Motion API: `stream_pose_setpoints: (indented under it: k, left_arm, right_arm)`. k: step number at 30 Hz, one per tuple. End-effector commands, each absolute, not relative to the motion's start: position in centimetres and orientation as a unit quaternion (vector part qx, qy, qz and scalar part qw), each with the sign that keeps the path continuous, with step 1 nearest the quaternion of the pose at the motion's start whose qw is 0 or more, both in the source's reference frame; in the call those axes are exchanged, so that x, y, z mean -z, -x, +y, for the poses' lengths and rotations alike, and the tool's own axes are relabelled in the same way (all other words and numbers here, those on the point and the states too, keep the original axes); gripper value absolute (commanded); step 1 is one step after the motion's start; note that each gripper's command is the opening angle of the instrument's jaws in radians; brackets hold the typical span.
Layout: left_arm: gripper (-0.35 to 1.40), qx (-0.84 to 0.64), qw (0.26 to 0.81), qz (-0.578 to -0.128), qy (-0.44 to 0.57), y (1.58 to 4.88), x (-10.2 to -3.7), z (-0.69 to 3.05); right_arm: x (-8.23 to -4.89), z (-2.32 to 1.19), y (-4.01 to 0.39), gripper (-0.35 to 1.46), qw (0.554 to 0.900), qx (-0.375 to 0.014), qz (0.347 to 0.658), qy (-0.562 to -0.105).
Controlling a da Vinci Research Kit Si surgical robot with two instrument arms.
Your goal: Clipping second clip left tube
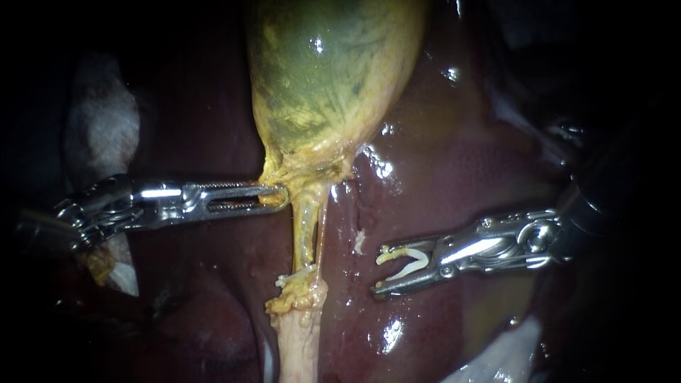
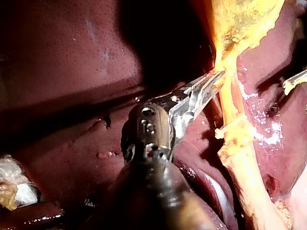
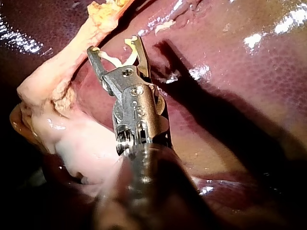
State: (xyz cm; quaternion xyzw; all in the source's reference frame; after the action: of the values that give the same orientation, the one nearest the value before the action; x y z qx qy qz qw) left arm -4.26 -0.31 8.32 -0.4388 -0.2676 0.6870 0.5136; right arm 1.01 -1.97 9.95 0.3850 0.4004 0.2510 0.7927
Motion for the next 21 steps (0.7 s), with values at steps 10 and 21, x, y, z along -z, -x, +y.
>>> stream_pose_setpoints:
  k: [10, 21]
  left_arm:
    - [-0.35, -0.687, 0.513, -0.269, 0.439, 4.26, -8.31, -0.31]
    - [-0.35, -0.686, 0.513, -0.274, 0.437, 4.24, -8.12, -0.33]
  right_arm:
    - [-9.95, -1.97, -1.01, 0.59, 0.793, -0.251, 0.401, -0.385]
    - [-9.90, -2.00, -1.20, 0.60, 0.756, -0.313, 0.397, -0.415]
